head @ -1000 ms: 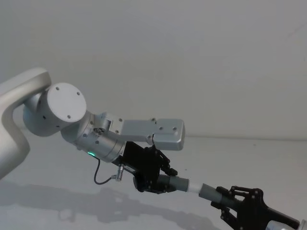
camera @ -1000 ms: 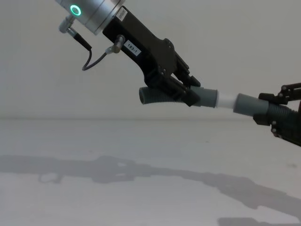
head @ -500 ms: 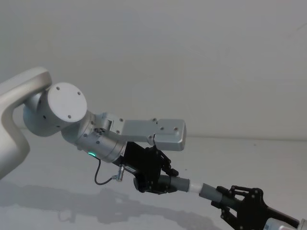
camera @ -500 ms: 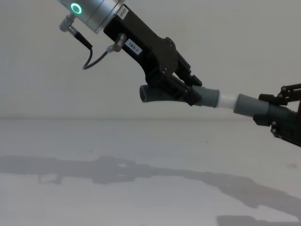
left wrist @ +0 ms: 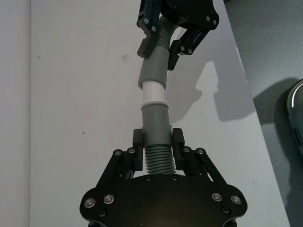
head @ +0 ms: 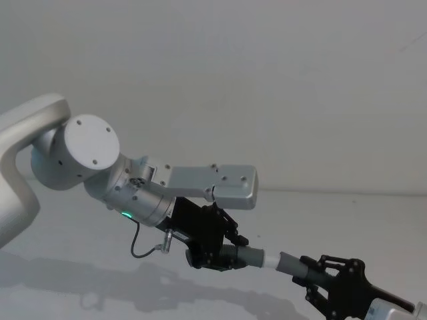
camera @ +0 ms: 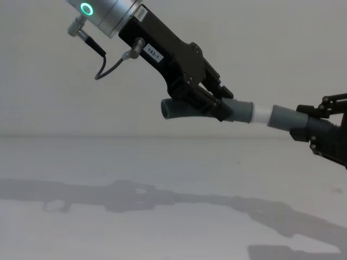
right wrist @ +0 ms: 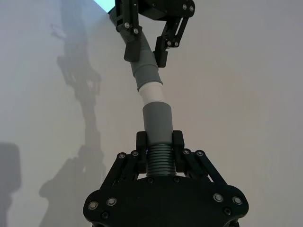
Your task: Use both hands to pick up one end of the pipe from the table, align the ends, and insert them.
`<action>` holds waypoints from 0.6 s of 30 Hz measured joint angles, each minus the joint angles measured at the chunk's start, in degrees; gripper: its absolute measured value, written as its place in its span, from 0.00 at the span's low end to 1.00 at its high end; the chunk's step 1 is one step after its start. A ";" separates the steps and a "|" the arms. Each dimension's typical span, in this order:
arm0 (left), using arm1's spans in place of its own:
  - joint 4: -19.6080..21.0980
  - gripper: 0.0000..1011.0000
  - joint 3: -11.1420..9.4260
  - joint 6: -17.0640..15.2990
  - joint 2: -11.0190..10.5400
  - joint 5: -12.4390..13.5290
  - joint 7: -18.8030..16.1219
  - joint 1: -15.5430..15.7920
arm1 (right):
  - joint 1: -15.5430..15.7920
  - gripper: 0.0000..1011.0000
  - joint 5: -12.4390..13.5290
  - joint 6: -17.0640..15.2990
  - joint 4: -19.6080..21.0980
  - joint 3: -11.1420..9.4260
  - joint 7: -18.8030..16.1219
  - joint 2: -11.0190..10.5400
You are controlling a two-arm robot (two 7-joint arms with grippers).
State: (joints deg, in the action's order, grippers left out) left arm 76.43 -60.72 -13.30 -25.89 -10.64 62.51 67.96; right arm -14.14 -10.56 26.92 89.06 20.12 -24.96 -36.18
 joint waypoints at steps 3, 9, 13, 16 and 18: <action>0.00 0.32 -0.01 0.03 -0.15 -0.11 0.07 0.00 | -0.17 0.29 0.57 0.53 -0.30 -0.05 -0.17 0.25; -0.07 0.32 -0.03 0.12 -0.20 -0.22 0.19 0.02 | -0.52 0.29 2.03 2.01 -0.89 -0.14 -0.86 0.61; -0.24 0.32 -0.06 0.29 -0.20 -0.31 0.28 0.04 | -0.86 0.29 3.16 3.66 -1.51 -0.16 -1.49 0.89; -0.39 0.32 -0.09 0.40 -0.18 -0.36 0.35 0.05 | -1.09 0.29 3.83 5.14 -1.97 -0.16 -1.98 1.04; -0.42 0.32 -0.10 0.43 -0.17 -0.36 0.38 0.06 | -1.21 0.29 4.06 5.81 -2.22 -0.16 -2.21 1.08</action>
State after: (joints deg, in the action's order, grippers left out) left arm 76.01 -60.82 -12.87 -26.06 -11.00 62.89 68.02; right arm -15.36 -6.50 32.72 86.84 19.96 -27.17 -35.11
